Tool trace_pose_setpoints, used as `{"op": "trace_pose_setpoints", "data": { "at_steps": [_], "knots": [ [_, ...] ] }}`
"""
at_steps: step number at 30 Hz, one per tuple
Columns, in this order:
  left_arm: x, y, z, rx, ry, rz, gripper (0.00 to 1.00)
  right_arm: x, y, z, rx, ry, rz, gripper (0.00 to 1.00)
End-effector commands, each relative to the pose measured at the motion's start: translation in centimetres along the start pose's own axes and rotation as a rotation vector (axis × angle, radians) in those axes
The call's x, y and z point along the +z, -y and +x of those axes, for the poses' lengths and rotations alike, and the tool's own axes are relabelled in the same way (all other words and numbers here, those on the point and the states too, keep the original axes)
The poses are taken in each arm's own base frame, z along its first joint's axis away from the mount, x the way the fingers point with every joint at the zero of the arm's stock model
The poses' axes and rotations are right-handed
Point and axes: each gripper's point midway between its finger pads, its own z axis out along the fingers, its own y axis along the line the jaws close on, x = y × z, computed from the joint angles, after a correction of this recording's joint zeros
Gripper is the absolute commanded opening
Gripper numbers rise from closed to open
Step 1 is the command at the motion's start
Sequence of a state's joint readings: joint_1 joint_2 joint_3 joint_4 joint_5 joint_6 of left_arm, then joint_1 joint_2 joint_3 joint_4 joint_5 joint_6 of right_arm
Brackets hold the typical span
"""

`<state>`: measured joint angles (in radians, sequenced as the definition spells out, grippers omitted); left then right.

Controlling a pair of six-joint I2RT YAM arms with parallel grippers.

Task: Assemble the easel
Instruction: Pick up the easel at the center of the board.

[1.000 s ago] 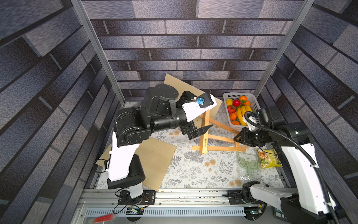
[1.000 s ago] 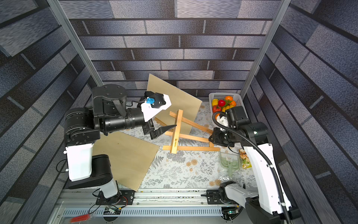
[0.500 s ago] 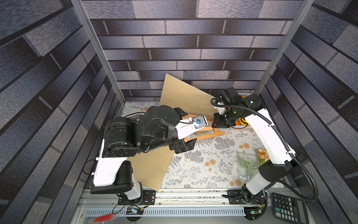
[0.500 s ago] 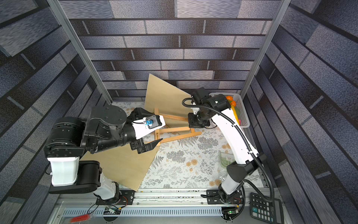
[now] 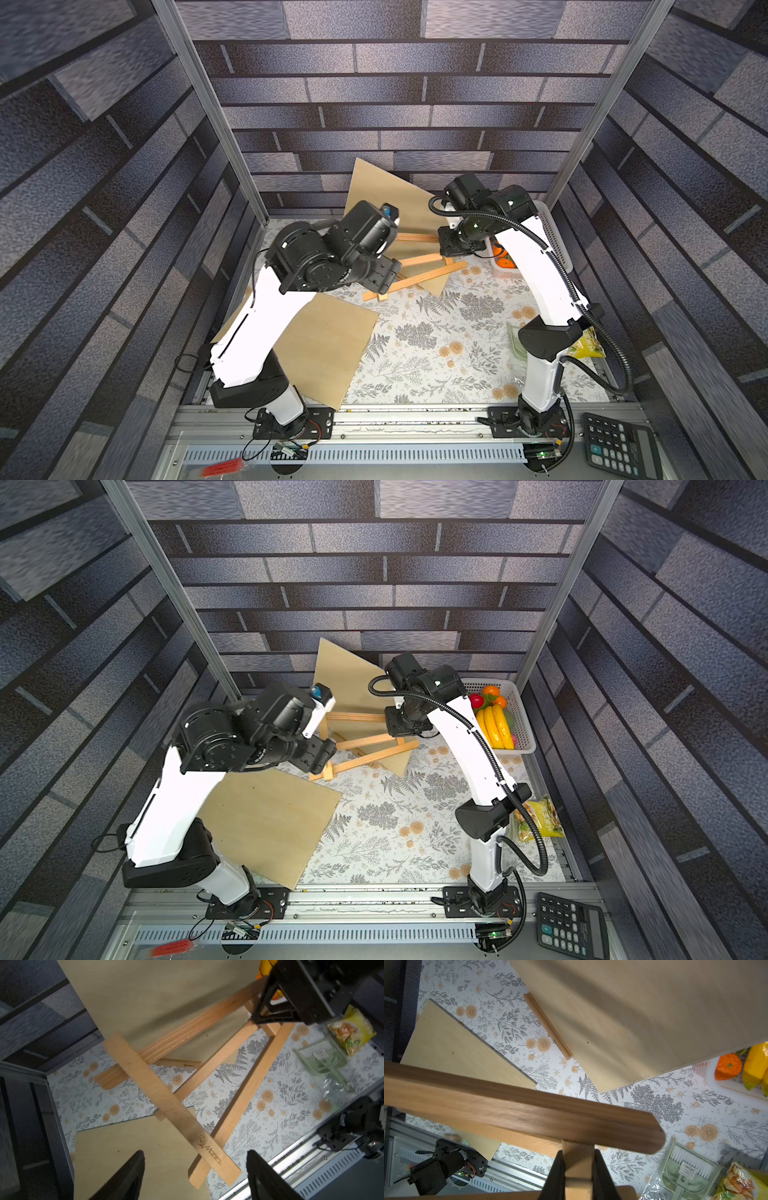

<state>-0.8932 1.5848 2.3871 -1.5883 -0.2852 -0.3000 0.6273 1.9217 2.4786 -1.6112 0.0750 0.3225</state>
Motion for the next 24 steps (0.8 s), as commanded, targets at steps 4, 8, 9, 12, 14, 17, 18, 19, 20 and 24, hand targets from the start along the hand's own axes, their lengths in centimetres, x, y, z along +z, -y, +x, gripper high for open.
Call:
{"op": "trace_pose_setpoints", "data": {
  "at_steps": [4, 8, 9, 12, 14, 17, 18, 19, 20, 24],
  "knots": [
    [-0.2, -3.3, 5.5, -0.414, -0.202, -0.075, 0.78, -1.1, -0.2, 0.8, -0.014, 0.003, 0.061, 0.0],
    [1.3, -3.9, 7.7, -0.485, -0.306, -0.098, 0.74, -1.0, -0.8, 0.7, -0.032, 0.005, 0.07, 0.0],
    [1.8, -4.0, 7.9, -0.503, -0.314, -0.093, 0.73, -0.8, -0.8, 0.7, -0.037, 0.003, 0.079, 0.0],
    [3.6, -3.8, 8.2, -0.552, -0.323, -0.059, 0.68, -0.5, -1.4, 0.7, -0.069, 0.009, 0.097, 0.0],
    [4.7, -3.5, 7.7, -0.563, -0.317, -0.033, 0.68, -0.1, -1.9, 0.8, -0.09, 0.008, 0.111, 0.0],
    [5.6, -3.0, 7.4, -0.556, -0.329, -0.021, 0.68, 1.2, -2.6, 1.0, -0.106, -0.025, 0.124, 0.0],
    [5.7, -2.8, 7.4, -0.552, -0.328, -0.017, 0.68, 1.3, -2.7, 1.1, -0.108, -0.028, 0.124, 0.0],
    [5.8, -2.8, 7.3, -0.551, -0.326, -0.016, 0.7, 1.5, -2.7, 1.2, -0.108, -0.036, 0.126, 0.0],
    [5.7, -2.7, 7.3, -0.555, -0.318, -0.008, 0.72, 1.8, -2.8, 1.1, -0.111, -0.039, 0.129, 0.0],
    [4.5, -2.6, 6.9, -0.62, -0.252, 0.038, 0.79, 2.9, -2.8, 1.3, -0.124, -0.068, 0.144, 0.0]
  ]
}}
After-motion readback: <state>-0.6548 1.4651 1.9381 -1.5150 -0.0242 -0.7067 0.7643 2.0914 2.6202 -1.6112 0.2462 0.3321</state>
